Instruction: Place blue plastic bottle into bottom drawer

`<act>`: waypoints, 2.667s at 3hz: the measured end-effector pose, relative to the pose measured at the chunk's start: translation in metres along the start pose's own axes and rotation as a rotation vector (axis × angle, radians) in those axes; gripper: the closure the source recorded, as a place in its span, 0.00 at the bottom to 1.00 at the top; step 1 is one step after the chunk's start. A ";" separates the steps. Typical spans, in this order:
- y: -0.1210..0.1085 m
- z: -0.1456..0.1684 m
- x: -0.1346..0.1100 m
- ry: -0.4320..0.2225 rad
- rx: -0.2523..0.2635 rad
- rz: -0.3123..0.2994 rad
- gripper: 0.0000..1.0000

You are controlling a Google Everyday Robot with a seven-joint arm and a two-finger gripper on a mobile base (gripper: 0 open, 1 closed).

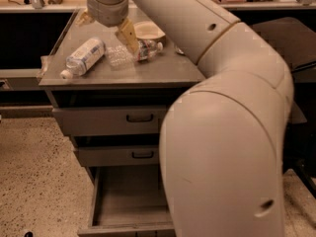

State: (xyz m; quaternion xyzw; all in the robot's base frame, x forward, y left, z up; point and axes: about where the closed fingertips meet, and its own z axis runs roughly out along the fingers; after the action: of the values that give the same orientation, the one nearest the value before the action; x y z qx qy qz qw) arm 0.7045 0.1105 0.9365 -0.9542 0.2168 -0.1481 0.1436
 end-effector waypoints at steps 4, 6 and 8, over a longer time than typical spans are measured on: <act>-0.077 0.097 -0.038 -0.132 -0.059 -0.017 0.00; -0.076 0.120 -0.041 -0.139 -0.103 -0.017 0.47; -0.074 0.051 -0.058 -0.240 0.063 0.088 0.94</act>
Offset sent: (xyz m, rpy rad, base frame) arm 0.0132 0.1023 -0.0362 0.0144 0.1915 0.0529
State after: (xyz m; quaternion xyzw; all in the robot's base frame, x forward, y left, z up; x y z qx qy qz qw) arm 0.6994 0.2120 0.9017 -0.9497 0.2349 -0.0333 0.2045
